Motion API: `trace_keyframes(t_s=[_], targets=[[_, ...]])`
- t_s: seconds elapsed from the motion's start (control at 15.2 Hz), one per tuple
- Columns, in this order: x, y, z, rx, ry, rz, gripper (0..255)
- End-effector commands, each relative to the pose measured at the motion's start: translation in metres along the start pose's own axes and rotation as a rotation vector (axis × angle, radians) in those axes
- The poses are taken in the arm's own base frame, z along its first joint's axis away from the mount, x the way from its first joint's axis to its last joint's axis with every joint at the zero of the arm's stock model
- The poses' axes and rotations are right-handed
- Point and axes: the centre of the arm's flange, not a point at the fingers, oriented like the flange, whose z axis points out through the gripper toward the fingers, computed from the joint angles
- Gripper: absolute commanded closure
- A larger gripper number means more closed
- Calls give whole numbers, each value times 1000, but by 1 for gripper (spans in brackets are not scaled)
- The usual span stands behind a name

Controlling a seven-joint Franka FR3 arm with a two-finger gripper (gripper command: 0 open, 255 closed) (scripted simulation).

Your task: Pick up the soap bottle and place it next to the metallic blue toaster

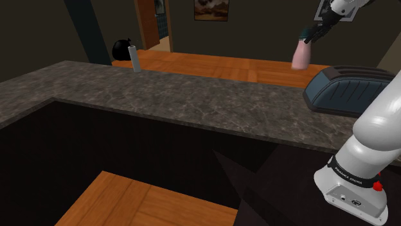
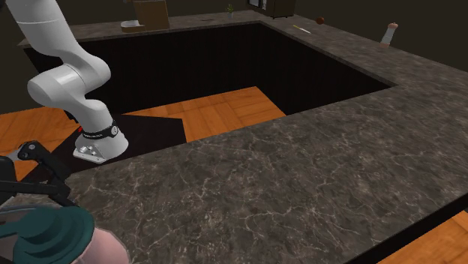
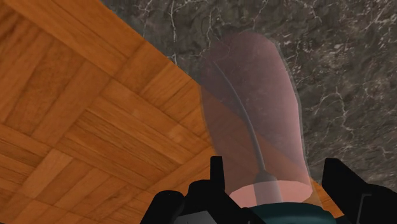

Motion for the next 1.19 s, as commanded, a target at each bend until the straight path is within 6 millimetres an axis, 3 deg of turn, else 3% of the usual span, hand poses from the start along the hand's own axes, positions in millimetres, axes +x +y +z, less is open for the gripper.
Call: trace_keyframes(t_s=[0.0,1.12], targets=[[-4,0,9,-1,1,0,255],[-41,7,90,0,1,0,255]])
